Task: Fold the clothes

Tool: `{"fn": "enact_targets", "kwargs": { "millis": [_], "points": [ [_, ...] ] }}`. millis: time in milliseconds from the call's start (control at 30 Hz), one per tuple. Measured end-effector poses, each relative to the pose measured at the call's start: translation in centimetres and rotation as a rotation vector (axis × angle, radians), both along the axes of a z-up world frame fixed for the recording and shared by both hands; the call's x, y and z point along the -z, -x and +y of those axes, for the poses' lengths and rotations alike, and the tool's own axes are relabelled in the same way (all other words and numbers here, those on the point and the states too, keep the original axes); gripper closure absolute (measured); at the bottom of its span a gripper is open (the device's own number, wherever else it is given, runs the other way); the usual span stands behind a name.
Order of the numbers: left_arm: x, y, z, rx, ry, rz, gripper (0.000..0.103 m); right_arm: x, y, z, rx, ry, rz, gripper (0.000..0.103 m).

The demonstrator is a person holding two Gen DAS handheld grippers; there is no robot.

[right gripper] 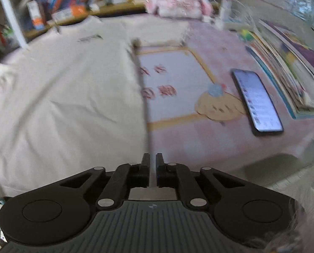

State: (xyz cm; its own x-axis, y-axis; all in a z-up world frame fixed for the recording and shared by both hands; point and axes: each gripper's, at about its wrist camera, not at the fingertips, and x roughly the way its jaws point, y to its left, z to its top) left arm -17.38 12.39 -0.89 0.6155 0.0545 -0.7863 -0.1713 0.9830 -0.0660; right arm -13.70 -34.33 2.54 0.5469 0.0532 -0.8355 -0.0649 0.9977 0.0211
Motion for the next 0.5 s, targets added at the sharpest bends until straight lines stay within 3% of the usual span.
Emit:
{"fn": "enact_targets", "kwargs": {
  "millis": [100,233,367,433,500],
  "points": [
    [-0.1,0.5,0.0,0.018,0.026,-0.003,0.089,-0.1,-0.1,0.1,-0.017,-0.067,-0.036,0.058],
    [0.2,1.0,-0.2,0.014,0.035,-0.003,0.089,1.8,-0.7,1.3,-0.043,-0.043,0.035,0.066],
    [0.2,1.1,-0.3,0.023,0.024,-0.011,0.101,3.1,-0.2,1.9,-0.039,-0.042,0.076,0.076],
    [0.1,1.1,0.1,0.007,0.027,-0.014,0.101,3.0,-0.1,2.3,-0.076,-0.029,0.073,0.100],
    [0.1,1.3,0.5,-0.004,0.036,-0.015,0.101,1.7,0.1,1.7,-0.119,-0.042,0.057,0.100]
  ]
}}
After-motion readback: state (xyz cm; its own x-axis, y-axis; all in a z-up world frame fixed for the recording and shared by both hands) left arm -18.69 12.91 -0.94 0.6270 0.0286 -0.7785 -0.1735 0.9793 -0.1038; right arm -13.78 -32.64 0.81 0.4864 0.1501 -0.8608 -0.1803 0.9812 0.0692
